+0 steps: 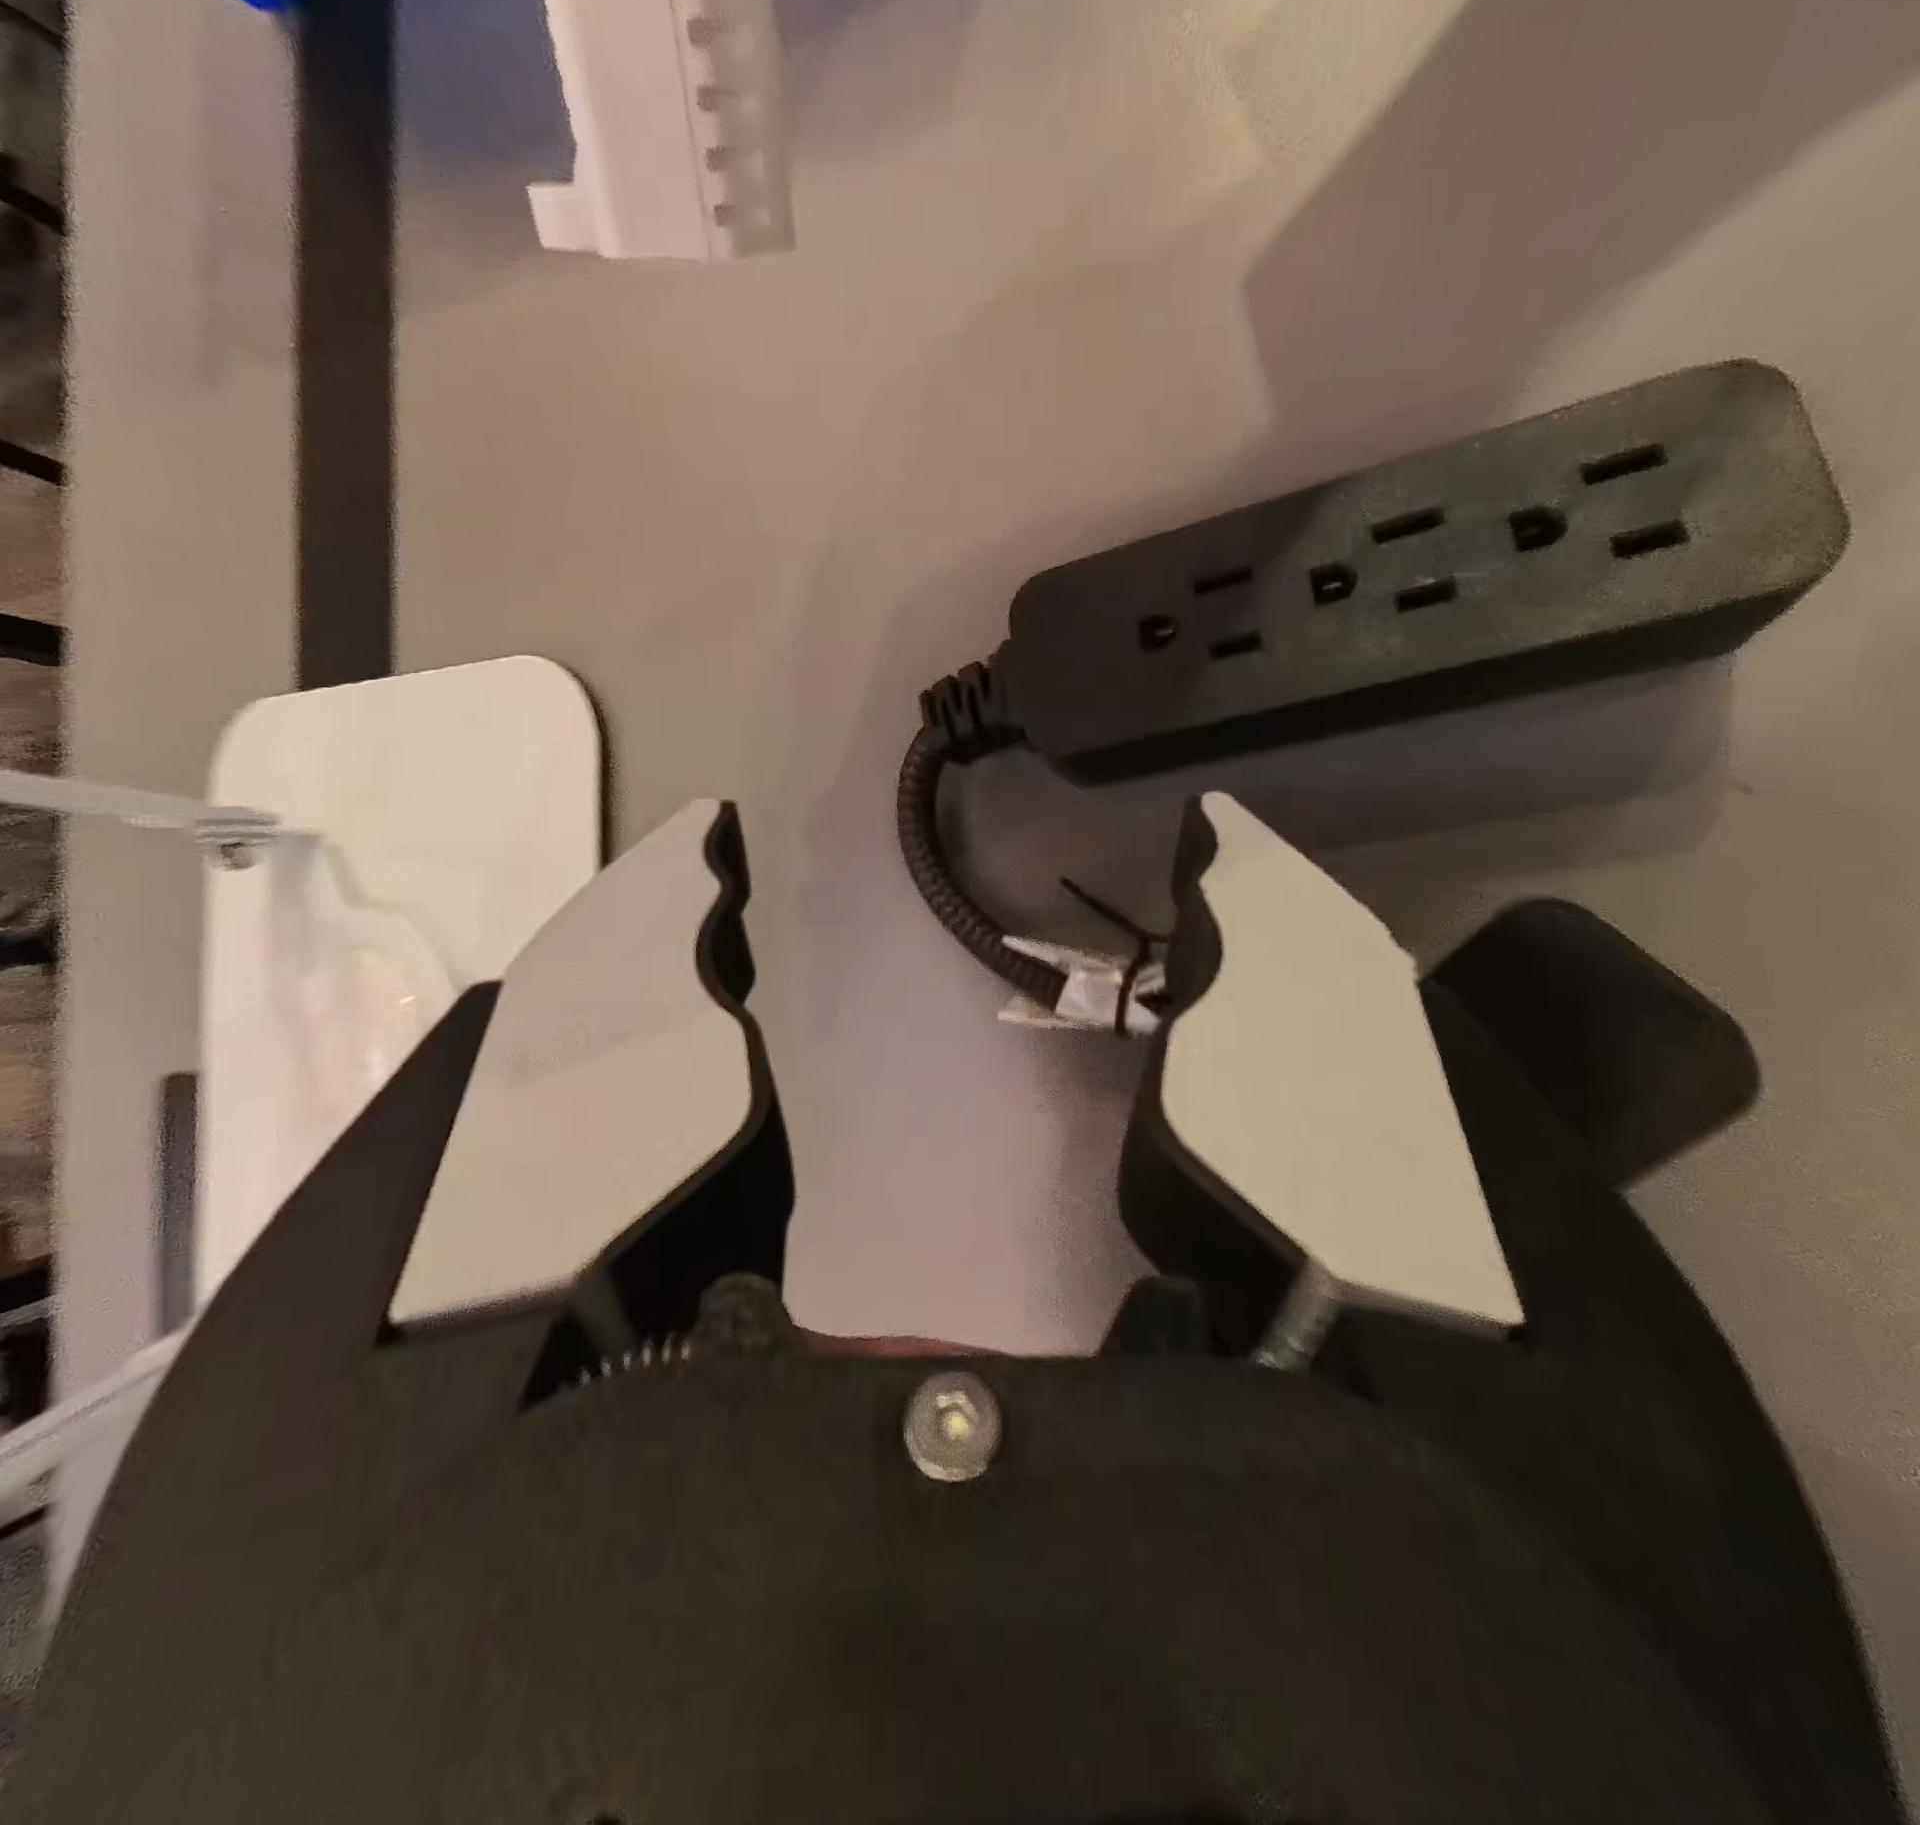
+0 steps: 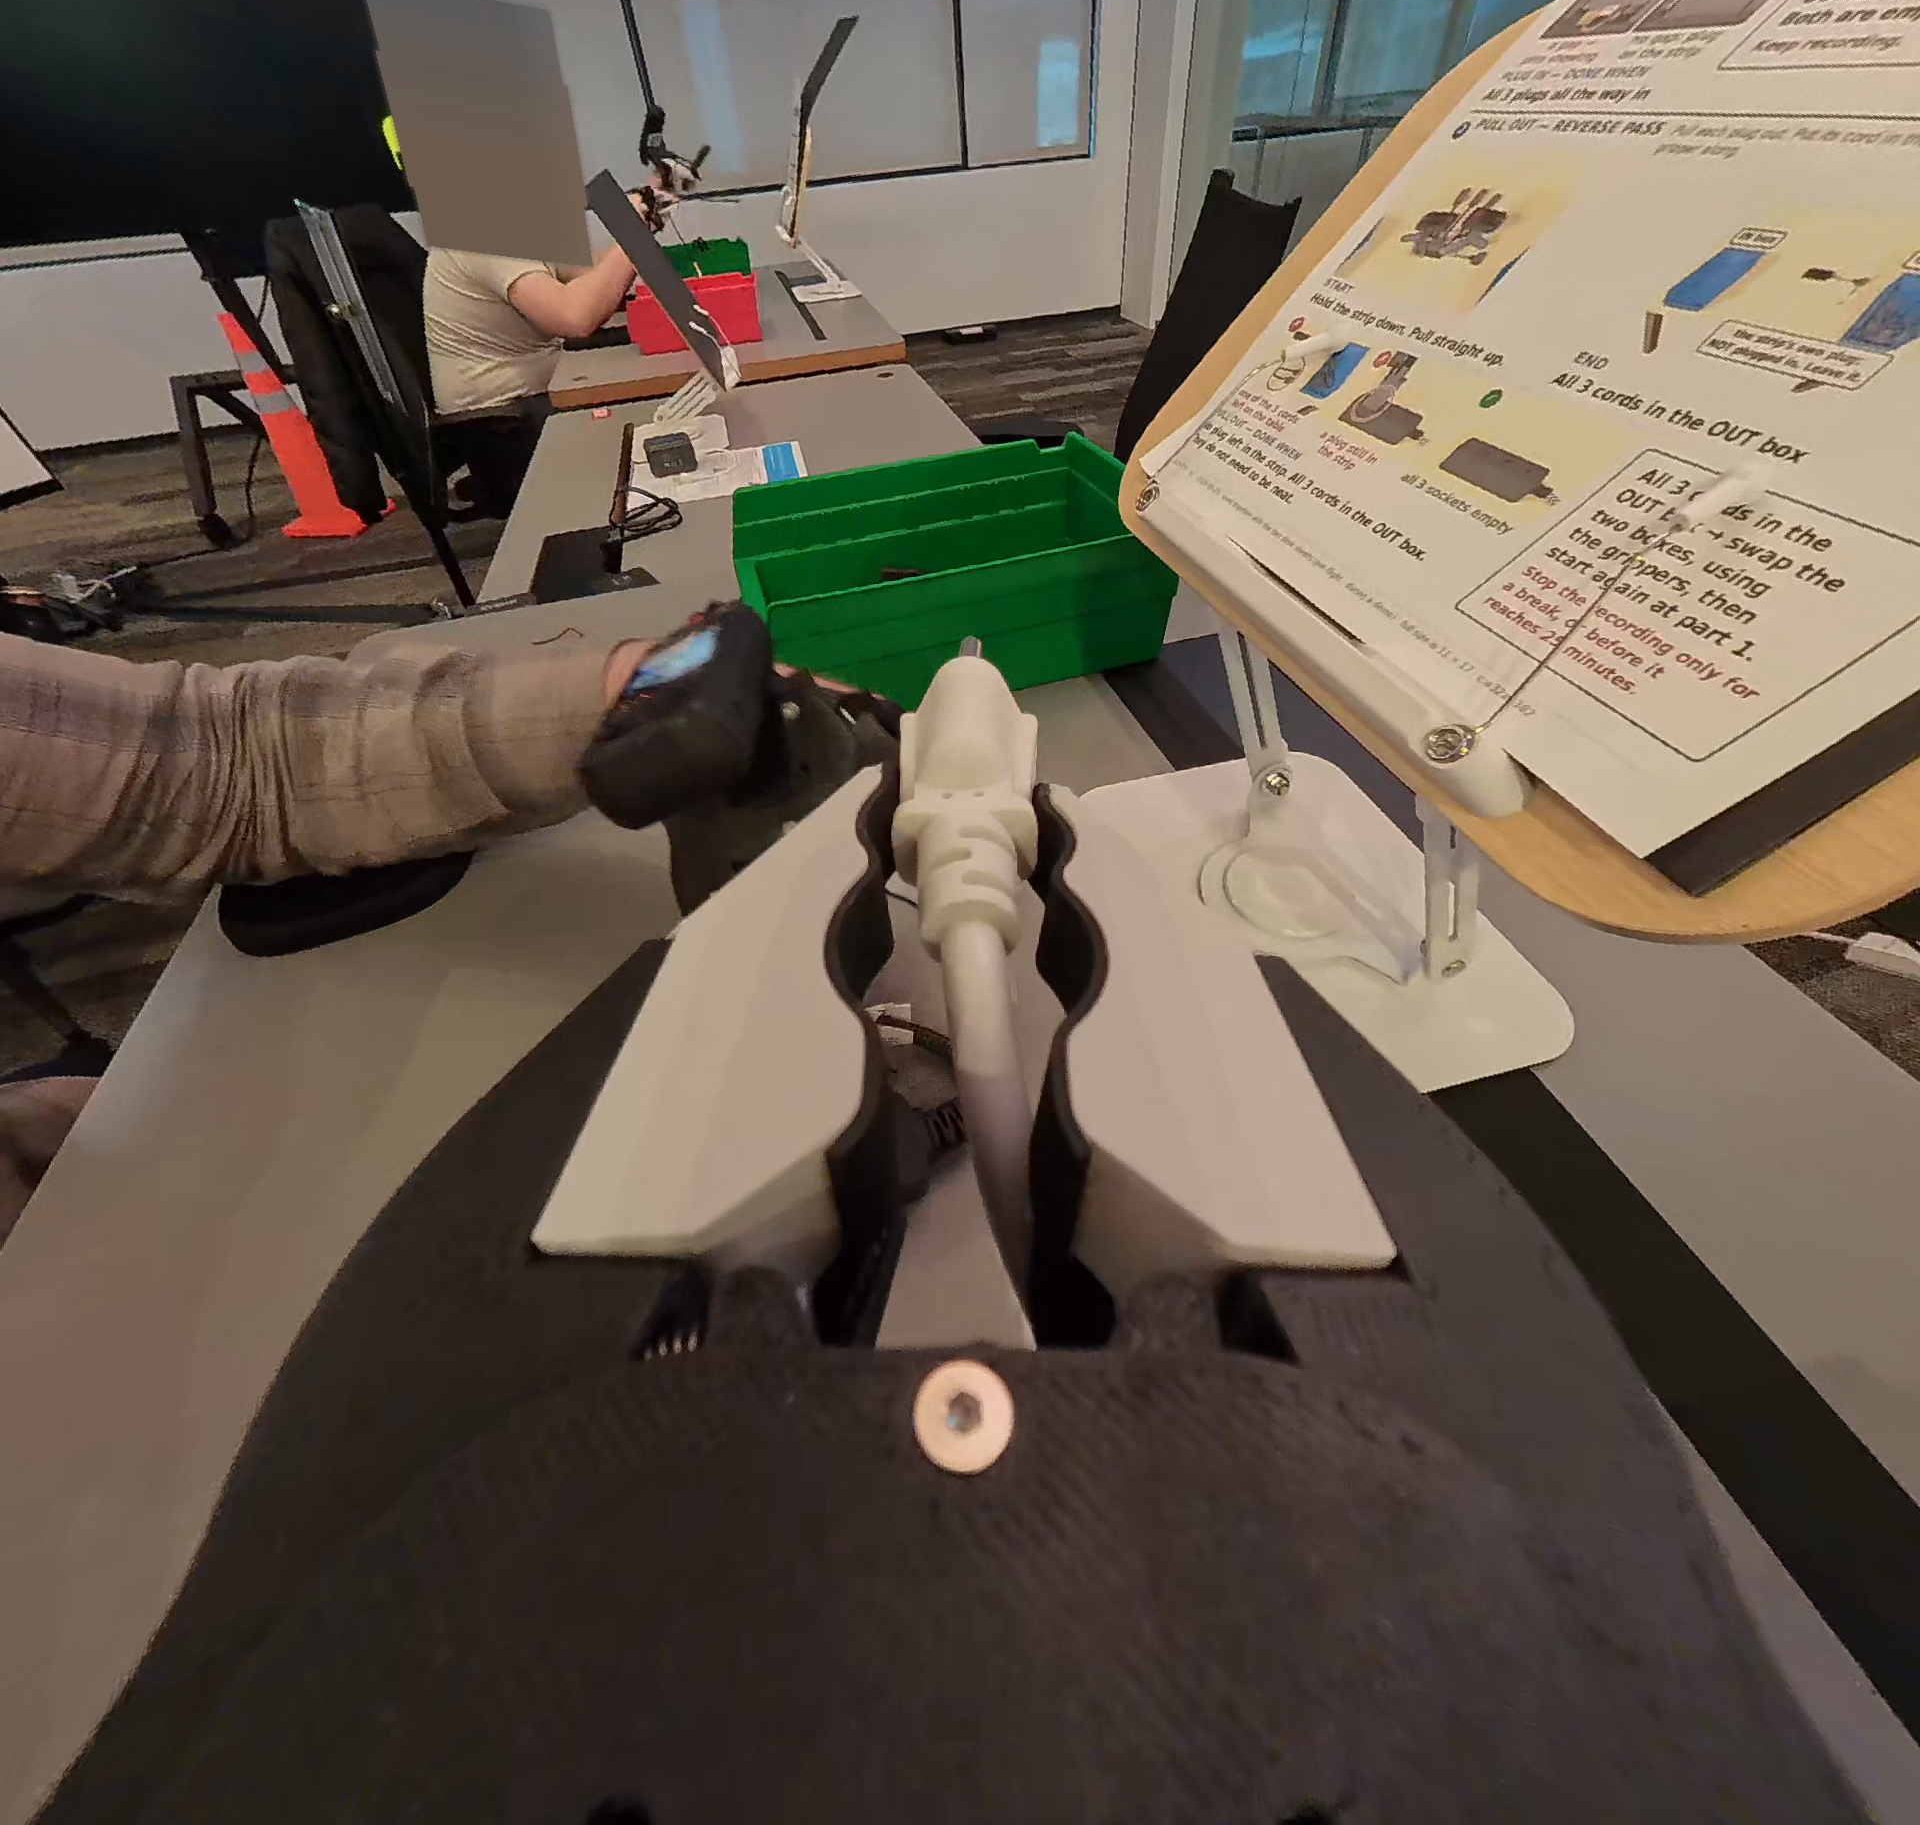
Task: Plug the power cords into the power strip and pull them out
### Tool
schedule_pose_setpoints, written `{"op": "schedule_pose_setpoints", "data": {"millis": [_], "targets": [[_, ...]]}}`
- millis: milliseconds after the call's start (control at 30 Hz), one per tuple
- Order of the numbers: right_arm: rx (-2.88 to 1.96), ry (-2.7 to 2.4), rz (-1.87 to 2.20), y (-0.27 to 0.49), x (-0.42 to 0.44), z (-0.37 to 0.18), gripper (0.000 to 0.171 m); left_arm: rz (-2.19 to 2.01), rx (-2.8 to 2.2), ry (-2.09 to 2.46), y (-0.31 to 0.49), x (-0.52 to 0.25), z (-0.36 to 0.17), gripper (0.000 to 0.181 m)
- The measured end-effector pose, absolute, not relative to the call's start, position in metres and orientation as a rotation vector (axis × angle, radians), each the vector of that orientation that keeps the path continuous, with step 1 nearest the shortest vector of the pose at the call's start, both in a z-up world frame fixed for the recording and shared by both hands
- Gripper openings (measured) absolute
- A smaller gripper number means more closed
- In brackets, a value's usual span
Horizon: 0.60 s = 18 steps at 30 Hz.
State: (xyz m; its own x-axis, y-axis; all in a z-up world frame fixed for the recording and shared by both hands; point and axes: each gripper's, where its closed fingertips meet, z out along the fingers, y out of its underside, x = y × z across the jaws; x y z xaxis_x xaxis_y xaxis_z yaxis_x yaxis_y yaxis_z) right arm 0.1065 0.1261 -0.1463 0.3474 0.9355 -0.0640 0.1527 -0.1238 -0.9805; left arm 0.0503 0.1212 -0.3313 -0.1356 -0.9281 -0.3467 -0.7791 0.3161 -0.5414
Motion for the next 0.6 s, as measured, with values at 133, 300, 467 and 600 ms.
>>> {"op": "schedule_pose_setpoints", "data": {"millis": [133,300,467,600], "targets": [[-1.548,-1.023,0.930,0.125,0.105,-0.146,0.022,-0.498,-1.578,2.030,0.115,0.062,-0.350,0.063],[-1.540,-1.020,0.940,0.125,0.107,-0.144,0.022,-0.545,-1.491,2.175,0.106,0.072,-0.354,0.088],[-1.538,-1.023,0.948,0.125,0.107,-0.145,0.022,-0.605,-1.470,2.281,0.088,0.084,-0.358,0.086],[-1.531,-1.029,0.949,0.124,0.107,-0.143,0.022,-0.731,-1.442,2.302,0.067,0.094,-0.357,0.062]]}}
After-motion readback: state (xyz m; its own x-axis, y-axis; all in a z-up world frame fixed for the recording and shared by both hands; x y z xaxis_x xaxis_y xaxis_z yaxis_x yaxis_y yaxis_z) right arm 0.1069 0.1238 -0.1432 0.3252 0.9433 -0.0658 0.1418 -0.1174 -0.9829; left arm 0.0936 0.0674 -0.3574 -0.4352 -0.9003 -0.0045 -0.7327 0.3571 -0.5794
